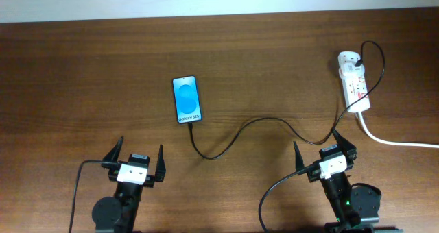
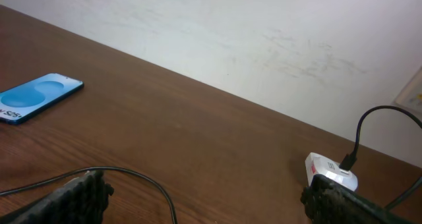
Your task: Plug charger to phone and switch on socket
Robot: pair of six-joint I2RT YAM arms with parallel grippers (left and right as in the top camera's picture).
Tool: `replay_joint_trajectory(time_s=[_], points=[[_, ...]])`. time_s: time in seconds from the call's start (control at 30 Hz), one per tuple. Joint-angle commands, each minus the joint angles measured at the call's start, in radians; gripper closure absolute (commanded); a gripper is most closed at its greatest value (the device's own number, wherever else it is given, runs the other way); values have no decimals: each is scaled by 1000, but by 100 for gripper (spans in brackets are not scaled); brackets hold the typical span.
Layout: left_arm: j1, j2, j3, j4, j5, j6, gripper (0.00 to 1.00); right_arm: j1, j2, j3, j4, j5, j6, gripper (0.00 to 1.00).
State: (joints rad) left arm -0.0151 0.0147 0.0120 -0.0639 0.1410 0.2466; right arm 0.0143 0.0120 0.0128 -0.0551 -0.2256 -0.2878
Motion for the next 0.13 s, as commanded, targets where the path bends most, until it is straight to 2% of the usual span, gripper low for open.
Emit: replay_joint_trajectory(time_s=[0.0,0.1], points=[[-4,-10,-3,-5,-7,2,1,-4,-8,-7,-3,-5,12,2],[-4,-10,-3,-5,-7,2,1,-4,-8,-7,-3,-5,12,2]])
